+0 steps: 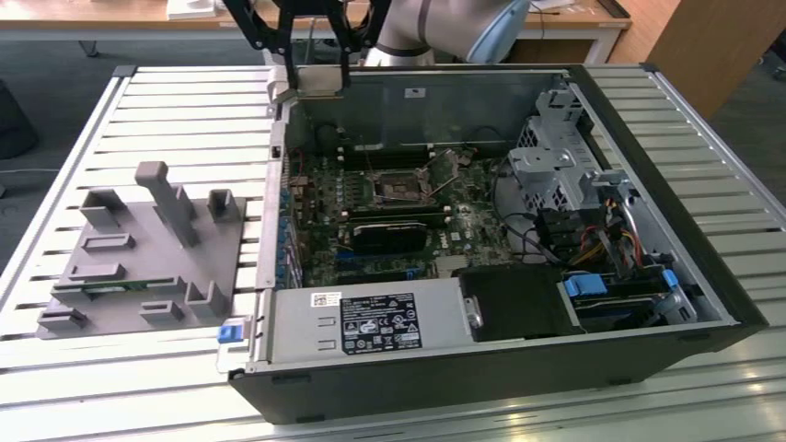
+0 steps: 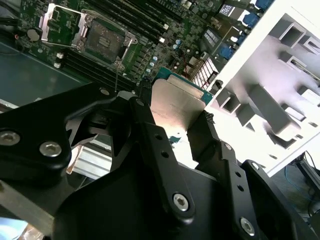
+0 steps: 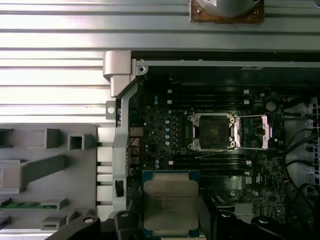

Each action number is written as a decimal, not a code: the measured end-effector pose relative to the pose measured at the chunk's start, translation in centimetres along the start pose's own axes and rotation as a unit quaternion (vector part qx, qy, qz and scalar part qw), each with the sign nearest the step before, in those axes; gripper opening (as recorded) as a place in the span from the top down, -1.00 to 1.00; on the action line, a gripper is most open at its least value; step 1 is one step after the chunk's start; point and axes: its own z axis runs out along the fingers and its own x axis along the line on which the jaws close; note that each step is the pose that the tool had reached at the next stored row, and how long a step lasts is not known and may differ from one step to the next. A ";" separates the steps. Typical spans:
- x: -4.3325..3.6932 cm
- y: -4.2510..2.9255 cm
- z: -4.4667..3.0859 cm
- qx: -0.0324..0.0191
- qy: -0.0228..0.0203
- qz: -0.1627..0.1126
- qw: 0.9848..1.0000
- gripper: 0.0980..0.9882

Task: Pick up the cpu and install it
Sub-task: 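Pick up the cpu and move it towards the insertion slot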

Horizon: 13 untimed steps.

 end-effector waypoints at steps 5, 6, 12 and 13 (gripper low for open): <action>-0.58 0.02 0.03 0.000 0.000 0.000 1.000 0.02; -0.67 0.04 0.03 0.000 0.000 0.000 1.000 0.02; -1.54 0.51 0.13 0.000 0.000 0.000 1.000 0.02; -1.75 0.57 0.16 0.000 0.000 0.000 1.000 0.02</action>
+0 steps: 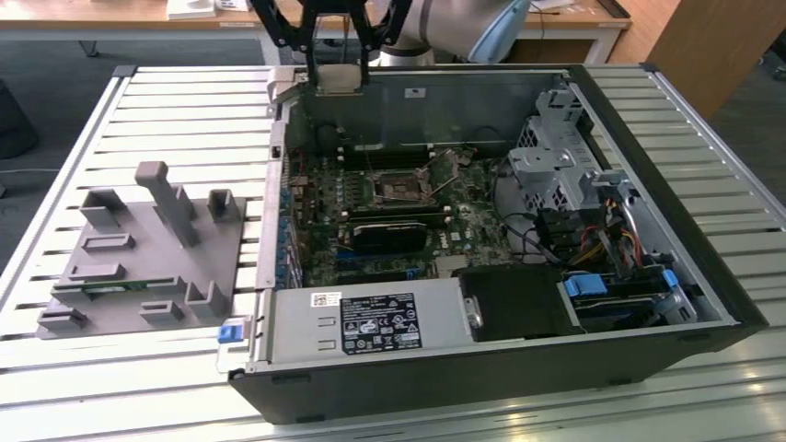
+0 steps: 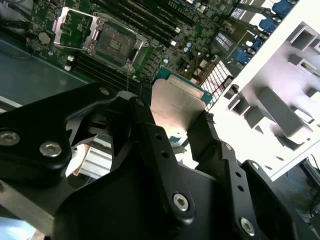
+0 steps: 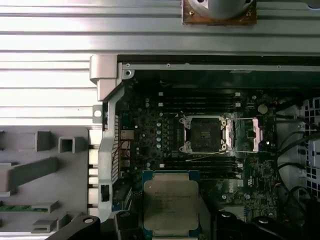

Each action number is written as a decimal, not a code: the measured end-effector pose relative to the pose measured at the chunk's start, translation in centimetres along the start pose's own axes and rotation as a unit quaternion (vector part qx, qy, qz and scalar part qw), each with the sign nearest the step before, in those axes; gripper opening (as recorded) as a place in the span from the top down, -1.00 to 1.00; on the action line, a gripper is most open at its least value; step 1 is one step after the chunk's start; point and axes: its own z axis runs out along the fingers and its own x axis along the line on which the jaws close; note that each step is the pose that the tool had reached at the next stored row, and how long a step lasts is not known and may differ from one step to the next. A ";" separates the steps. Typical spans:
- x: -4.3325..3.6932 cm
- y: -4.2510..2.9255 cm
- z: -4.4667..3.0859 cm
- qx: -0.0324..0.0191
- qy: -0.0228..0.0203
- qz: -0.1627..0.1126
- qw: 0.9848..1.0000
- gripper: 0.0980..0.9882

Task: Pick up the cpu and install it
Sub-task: 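Pick up the cpu and move it towards the insertion slot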

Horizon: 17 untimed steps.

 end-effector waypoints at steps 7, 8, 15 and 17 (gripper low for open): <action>-1.63 0.42 0.28 0.000 0.000 0.000 1.000 0.02; -1.85 0.46 0.32 0.000 0.000 0.000 1.000 0.02; -3.41 0.64 0.49 0.000 0.000 0.000 1.000 0.02; -3.79 0.68 0.54 0.000 0.000 0.000 1.000 0.02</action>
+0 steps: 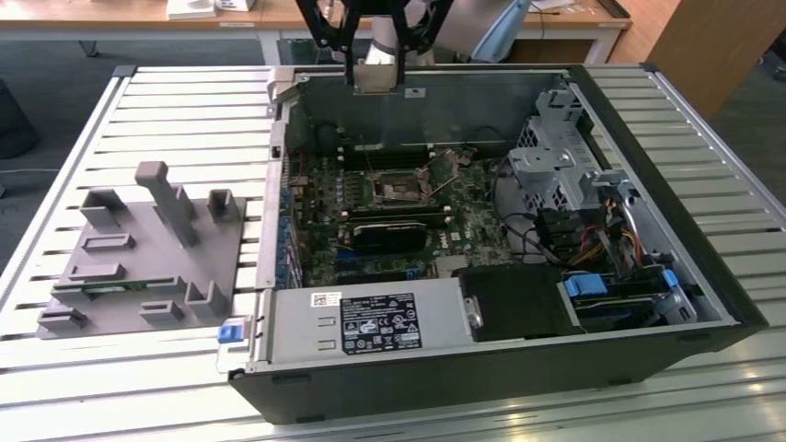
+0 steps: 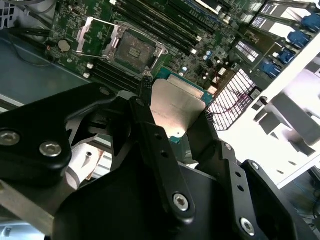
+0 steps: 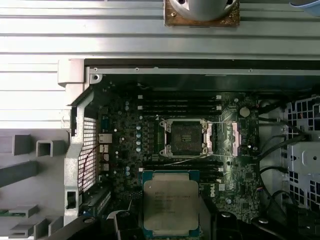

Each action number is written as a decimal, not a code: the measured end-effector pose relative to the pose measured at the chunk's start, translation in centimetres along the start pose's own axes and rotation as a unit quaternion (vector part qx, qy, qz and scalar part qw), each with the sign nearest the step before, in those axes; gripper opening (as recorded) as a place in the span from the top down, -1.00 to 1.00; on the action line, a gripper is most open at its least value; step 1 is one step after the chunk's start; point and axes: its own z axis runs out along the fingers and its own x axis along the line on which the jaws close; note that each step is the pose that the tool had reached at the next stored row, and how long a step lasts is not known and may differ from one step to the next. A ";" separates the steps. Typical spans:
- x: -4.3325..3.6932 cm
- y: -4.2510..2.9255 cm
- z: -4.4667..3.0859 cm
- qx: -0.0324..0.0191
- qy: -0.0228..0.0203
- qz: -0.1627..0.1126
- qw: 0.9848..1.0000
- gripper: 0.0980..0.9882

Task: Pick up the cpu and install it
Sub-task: 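Pick up the cpu and move it towards the insertion slot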

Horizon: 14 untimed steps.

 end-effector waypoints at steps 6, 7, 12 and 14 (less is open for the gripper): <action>-0.99 0.19 0.15 0.000 0.000 0.000 1.000 0.02; -1.14 0.22 0.18 0.000 0.000 0.000 1.000 0.02; -1.83 0.38 0.30 0.000 0.000 0.000 1.000 0.02; -2.10 0.46 0.35 0.000 0.000 0.000 1.000 0.02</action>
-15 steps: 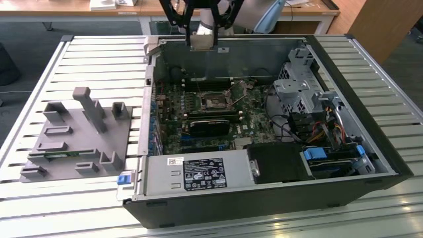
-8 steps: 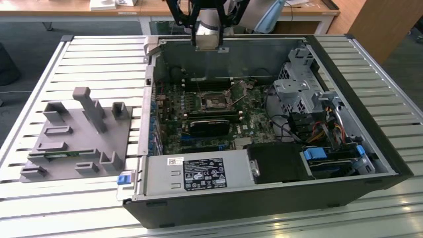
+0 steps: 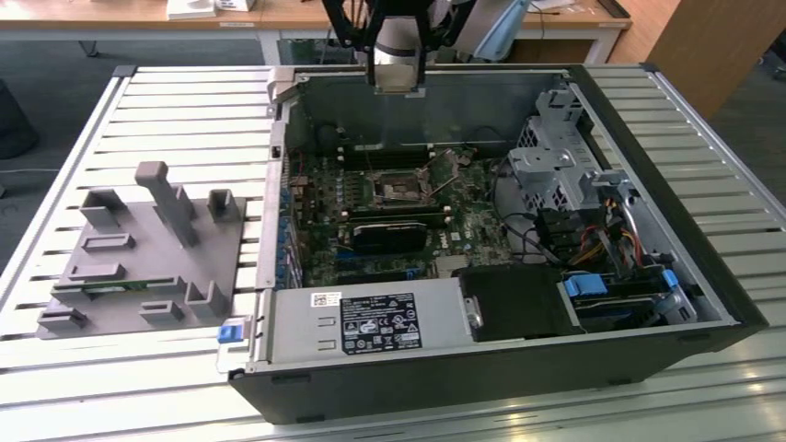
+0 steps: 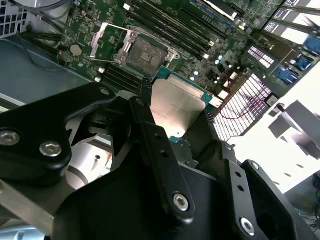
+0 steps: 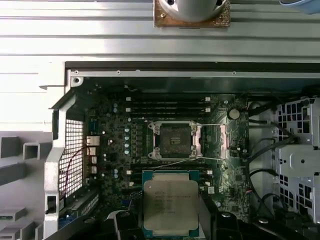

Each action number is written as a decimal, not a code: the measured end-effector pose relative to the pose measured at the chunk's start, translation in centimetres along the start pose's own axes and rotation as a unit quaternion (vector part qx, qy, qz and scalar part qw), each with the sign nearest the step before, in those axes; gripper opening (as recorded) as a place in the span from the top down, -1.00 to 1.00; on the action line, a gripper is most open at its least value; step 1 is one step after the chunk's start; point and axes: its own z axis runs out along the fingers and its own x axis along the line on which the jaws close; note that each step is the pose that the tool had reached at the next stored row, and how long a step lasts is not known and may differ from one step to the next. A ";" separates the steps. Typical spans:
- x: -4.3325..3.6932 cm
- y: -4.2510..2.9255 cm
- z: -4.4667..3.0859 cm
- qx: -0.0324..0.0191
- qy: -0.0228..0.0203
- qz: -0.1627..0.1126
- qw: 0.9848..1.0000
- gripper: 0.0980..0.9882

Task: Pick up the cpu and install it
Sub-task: 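Pick up the cpu and move it towards the insertion slot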

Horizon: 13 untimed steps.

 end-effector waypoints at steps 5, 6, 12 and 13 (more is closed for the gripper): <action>-0.65 0.20 0.13 0.000 0.000 0.000 1.000 0.02; -0.81 0.22 0.15 0.000 0.000 0.000 1.000 0.02; -2.18 0.44 0.27 0.000 0.000 0.000 1.000 0.02; -2.40 0.52 0.29 0.000 0.000 0.000 1.000 0.02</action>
